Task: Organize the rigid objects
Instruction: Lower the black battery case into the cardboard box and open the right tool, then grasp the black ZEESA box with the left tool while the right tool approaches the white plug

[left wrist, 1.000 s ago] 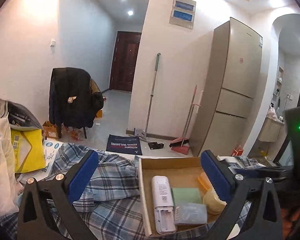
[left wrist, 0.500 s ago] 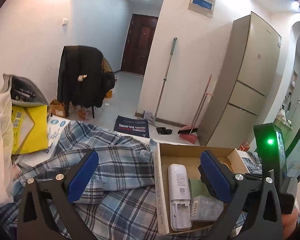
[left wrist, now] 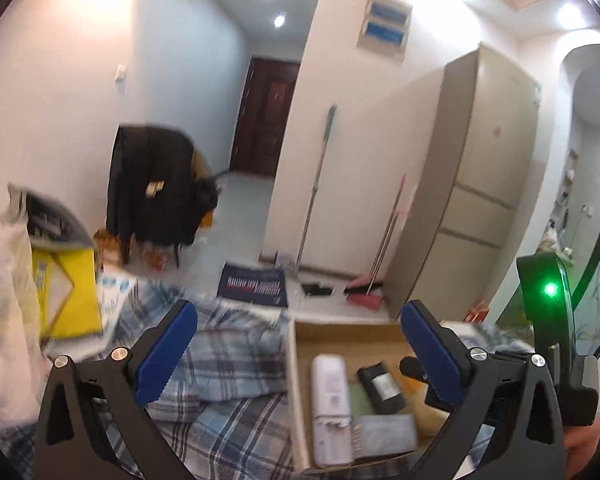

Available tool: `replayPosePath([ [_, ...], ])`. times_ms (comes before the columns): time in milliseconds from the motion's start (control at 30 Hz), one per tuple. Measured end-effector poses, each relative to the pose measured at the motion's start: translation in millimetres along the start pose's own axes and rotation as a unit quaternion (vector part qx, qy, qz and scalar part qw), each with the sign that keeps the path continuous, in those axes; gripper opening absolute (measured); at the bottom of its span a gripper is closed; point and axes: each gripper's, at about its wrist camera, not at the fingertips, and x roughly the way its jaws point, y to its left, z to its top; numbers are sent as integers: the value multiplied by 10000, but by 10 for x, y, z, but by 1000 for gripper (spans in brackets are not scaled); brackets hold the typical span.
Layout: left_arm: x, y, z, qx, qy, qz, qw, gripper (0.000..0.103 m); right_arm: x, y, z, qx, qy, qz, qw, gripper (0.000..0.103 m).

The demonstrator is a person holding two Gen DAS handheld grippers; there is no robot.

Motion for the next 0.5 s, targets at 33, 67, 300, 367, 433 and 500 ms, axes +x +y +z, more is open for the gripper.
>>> replayPosePath([
  [33, -83, -34, 47, 45, -107, -57, 9999, 103, -120, 5, -3, -49, -115, -7, 9999, 47],
  [67, -189, -81, 110, 108, -228, -121, 9996, 103, -269, 1, -7, -93, -262, -21, 9996, 47],
  [300, -765, -419, 257, 493, -606, -419, 9961, 103, -1123, -110, -108, 41, -1040, 118, 9945, 53],
  [367, -925, -495, 252, 573, -718, -415, 9949, 103, -1313, -122, -141, 66, -1214, 149, 9925, 53],
  [433, -1109, -556, 260, 612, -794, -489, 9938, 103, -1469, -126, -202, 79, -1357, 158, 9906, 54],
  [500, -1242, -598, 262, 674, -822, -572, 9927, 103, -1631, -128, -294, 83, -1502, 119, 9886, 56],
])
